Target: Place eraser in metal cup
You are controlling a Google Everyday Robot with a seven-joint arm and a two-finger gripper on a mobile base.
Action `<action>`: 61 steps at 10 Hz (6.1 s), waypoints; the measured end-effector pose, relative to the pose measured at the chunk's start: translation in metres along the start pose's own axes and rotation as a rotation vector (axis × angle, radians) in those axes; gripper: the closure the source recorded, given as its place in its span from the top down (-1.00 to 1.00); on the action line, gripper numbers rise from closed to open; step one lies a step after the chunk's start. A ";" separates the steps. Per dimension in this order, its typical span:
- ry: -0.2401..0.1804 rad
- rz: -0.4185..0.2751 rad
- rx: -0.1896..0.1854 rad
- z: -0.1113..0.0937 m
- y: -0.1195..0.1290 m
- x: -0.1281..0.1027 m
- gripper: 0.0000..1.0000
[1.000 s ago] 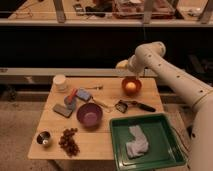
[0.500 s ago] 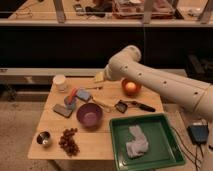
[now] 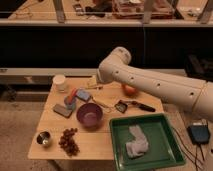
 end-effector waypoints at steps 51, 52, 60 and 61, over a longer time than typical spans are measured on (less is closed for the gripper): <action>-0.382 -0.649 0.225 0.249 -0.273 -0.040 0.60; -0.386 -0.643 0.227 0.252 -0.272 -0.041 0.60; -0.419 -0.628 0.296 0.267 -0.267 -0.049 -0.38; -0.421 -0.628 0.296 0.267 -0.267 -0.050 -0.59</action>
